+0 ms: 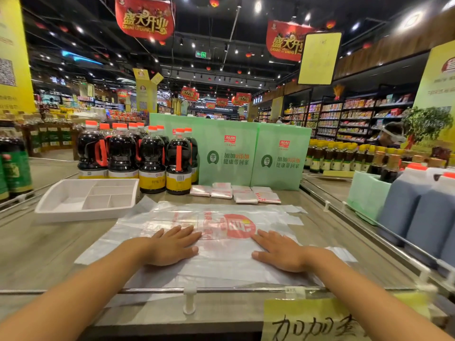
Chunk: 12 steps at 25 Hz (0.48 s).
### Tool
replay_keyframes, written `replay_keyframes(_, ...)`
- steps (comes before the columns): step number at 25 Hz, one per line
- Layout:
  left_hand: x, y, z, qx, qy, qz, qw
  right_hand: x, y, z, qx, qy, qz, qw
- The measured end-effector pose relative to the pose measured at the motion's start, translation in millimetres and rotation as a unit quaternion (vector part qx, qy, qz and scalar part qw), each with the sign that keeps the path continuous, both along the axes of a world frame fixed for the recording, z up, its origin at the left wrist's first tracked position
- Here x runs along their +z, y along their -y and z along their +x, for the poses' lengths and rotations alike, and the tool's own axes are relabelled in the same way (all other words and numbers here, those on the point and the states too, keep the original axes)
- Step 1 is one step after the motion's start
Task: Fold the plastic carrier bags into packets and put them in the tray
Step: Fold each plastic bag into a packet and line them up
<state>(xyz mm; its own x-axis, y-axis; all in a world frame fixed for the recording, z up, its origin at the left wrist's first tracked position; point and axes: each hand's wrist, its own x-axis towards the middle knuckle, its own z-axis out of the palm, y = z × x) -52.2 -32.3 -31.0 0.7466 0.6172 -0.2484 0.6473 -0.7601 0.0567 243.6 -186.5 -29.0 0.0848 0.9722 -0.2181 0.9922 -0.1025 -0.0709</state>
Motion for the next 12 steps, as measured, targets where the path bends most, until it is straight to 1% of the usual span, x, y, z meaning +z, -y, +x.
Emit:
replay_keyframes(3, -0.4, 1.9, -5.0, -0.011, 0.046, -0.003, 0.999, 2.0, 5.2, -6.5, 0.000, -0.028, 0.022, 0.999)
replay_keyframes(6, 4.6, 6.5, -5.5, -0.048, 0.090, -0.032, 0.994, 6.0, 12.5, -12.9, 0.031, -0.070, 0.032, 0.997)
replay_keyframes(8, 5.2, 8.9, -5.6, -0.054, 0.108, -0.049, 0.991, 7.4, 14.2, -17.5, 0.045, -0.089, 0.039, 0.994)
replay_keyframes(12, 3.4, 7.6, -5.3, -0.054, 0.144, -0.034, 0.988, 10.2, 15.6, -23.3, 0.040, -0.065, 0.088, 0.993)
